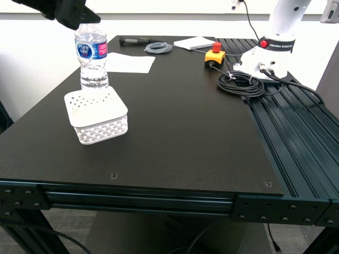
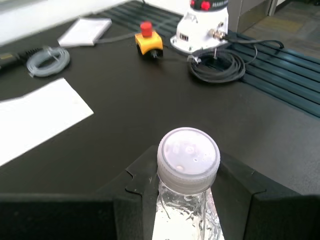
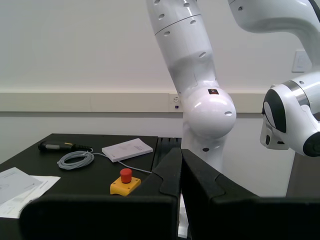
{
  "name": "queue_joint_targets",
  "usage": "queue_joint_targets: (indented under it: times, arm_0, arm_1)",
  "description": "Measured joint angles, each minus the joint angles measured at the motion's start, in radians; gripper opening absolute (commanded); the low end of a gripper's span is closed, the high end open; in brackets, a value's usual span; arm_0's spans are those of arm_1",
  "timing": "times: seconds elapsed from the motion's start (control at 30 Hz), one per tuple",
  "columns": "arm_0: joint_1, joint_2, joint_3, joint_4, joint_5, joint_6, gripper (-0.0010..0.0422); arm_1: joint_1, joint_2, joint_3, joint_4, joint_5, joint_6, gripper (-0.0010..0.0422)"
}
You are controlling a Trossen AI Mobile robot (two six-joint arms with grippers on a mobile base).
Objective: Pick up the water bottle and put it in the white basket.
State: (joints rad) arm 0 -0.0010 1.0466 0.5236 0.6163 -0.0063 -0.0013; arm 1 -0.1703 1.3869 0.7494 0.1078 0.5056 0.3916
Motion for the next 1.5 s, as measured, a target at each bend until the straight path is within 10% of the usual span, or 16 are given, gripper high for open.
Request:
queue_joint_targets:
  times: [0.53, 0.93, 1.5]
  arm_0:
    - [0.0, 0.0, 0.0, 0.0, 0.0, 0.0, 0.0001]
    - [0.0, 0.0, 0.0, 0.0, 0.0, 0.0, 0.0001]
    - [0.0, 0.0, 0.0, 0.0, 0.0, 0.0, 0.0001]
  arm_1:
    - [0.007, 0.067, -0.001, 0.003, -0.006, 0.043, 0.0004]
    - [0.013, 0.067, -0.001, -0.004, -0.041, 0.069, 0.0192]
    - [0.014, 0.067, 0.003, -0.002, -0.082, 0.069, 0.0146]
